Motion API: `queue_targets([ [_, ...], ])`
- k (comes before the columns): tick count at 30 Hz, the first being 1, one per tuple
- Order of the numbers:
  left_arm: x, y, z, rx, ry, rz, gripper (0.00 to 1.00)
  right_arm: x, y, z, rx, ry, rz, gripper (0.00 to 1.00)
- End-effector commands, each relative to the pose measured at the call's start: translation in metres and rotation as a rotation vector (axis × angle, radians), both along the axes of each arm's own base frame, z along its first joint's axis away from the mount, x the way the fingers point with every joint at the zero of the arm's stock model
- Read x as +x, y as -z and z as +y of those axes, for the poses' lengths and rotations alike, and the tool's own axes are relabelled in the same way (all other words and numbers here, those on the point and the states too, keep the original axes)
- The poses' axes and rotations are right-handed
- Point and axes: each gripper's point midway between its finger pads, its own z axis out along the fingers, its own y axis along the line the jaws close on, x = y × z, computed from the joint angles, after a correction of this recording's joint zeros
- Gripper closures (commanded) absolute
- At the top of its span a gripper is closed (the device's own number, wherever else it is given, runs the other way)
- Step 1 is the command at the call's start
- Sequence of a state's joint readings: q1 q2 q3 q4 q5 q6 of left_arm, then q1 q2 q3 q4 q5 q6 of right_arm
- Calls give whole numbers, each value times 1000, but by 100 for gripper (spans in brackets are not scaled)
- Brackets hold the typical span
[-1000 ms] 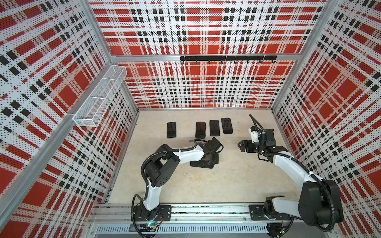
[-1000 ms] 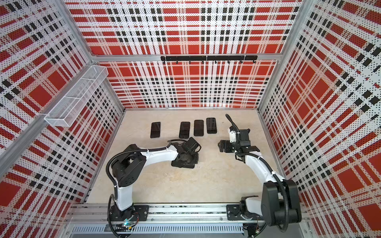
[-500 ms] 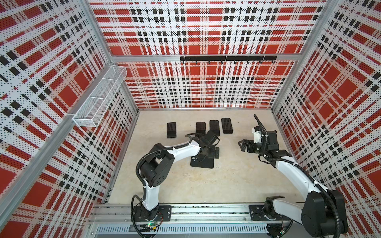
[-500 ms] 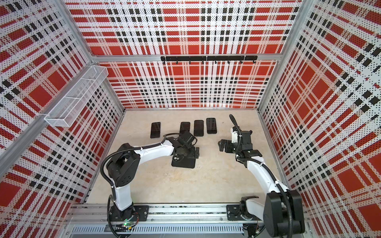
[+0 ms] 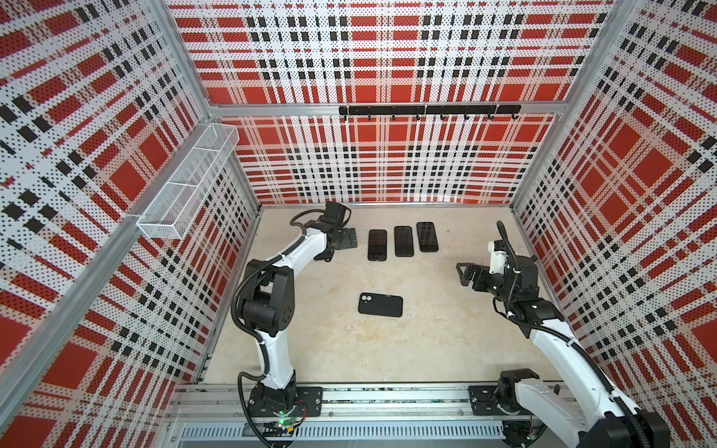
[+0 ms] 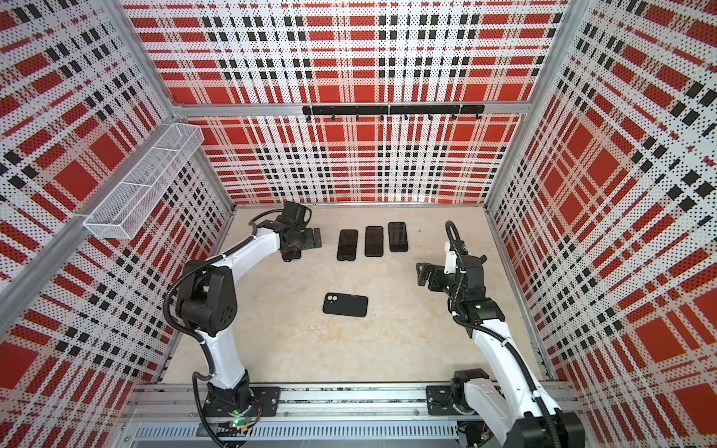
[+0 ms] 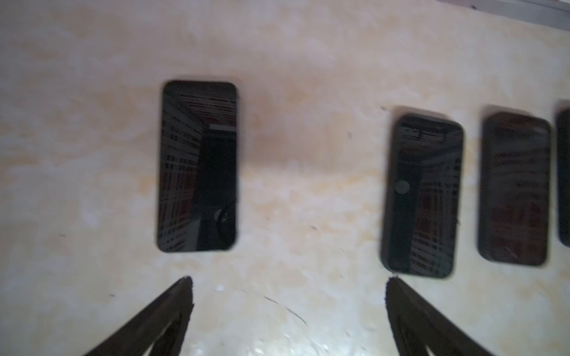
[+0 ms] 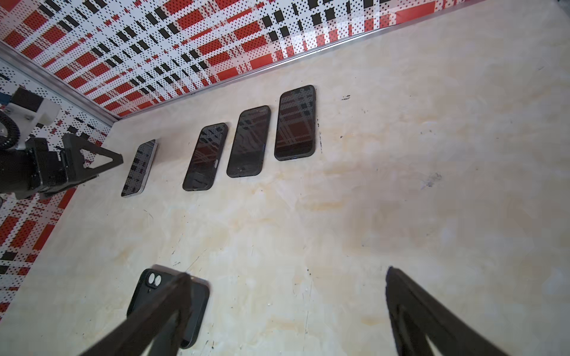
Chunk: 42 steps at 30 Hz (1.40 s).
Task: Put the phone into the phone case
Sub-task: 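Lower the empty black case onto the table center and open the left gripper, then move the left gripper to the silver-edged phone at the row's end and grasp it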
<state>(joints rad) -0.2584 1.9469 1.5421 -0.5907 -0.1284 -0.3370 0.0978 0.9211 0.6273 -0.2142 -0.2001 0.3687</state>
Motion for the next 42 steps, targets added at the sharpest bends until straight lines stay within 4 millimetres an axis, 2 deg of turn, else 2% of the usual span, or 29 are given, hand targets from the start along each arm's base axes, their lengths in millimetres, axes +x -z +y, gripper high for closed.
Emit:
queue_targets([
  [1,13,18,27,64,4,31,1,0,-2,-3,-41,-5,-10,0],
  [4,30,27,35,78,52,43,2,-2,13,-2,-72,-34,73,0],
  [6,33,36,46,130,53,105,2,-3,22,0,-75,-45,115,0],
  [13,53,51,65,100,18,137,2,-4,33,4,-54,-60,139,0],
  [25,66,90,63,123,49,208,2,-4,46,5,-52,-65,183,0],
  [28,64,94,66,121,37,223,2,-3,46,5,-54,-64,184,0],
  [37,38,114,69,106,19,303,0,-1,51,3,-65,-55,193,0],
  [42,32,124,65,86,26,332,10,-2,52,2,-65,-55,193,0],
])
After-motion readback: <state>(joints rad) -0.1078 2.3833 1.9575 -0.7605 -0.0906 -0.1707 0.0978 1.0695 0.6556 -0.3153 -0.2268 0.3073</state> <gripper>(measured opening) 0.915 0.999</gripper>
